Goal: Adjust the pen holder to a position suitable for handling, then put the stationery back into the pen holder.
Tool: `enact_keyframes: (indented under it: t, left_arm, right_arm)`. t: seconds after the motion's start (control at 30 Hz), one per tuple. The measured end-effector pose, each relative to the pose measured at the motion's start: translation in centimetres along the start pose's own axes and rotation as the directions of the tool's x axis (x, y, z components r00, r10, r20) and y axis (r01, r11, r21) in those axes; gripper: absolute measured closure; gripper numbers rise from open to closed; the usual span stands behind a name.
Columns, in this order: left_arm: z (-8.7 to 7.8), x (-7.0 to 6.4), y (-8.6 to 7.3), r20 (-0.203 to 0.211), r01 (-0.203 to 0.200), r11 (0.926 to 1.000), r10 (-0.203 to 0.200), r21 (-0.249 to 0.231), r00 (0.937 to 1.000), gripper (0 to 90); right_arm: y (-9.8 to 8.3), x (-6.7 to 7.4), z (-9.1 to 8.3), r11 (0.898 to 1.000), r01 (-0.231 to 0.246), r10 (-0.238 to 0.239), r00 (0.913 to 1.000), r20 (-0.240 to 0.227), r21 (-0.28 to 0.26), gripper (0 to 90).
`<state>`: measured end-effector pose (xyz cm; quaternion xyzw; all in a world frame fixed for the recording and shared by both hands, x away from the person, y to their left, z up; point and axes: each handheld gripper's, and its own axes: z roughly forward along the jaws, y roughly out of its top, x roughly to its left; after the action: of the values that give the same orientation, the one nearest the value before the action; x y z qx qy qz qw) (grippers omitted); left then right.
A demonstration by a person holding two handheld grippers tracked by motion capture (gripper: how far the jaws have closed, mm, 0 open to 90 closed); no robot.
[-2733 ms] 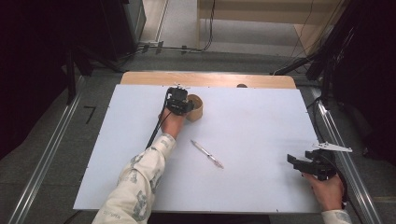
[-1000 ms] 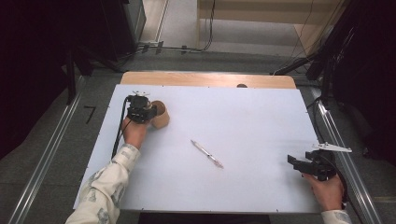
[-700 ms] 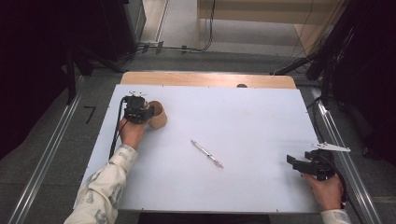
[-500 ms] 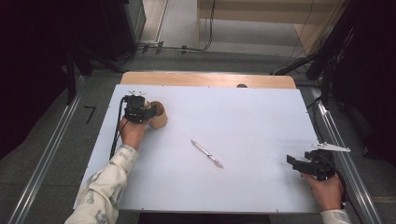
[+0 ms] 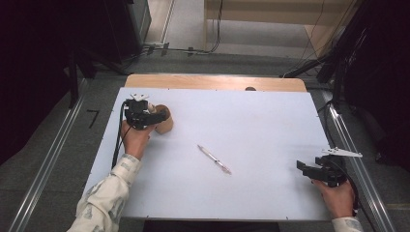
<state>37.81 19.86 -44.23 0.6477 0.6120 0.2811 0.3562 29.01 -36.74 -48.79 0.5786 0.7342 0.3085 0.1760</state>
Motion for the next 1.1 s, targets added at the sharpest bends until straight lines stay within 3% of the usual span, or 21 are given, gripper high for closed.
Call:
enact_keyframes:
  t: [0.47,1.1]
  left_arm:
    - [-1.9,-1.1,-0.5,0.056,-0.007,0.999,0.01,-0.045,0.9984,11.7]
    - [-2.6,-3.3,-1.4,0.123,-0.039,0.9984,0.044,-0.041,0.9915,12.5]
  right_arm:
    - [0.1,0.2,0.1,1.0,-0.001,0.001,1.0,0.0,0.004,18.8]
    - [0.1,0.2,0.1,1.0,0.001,-0.001,1.0,-0.002,0.004,18.8]
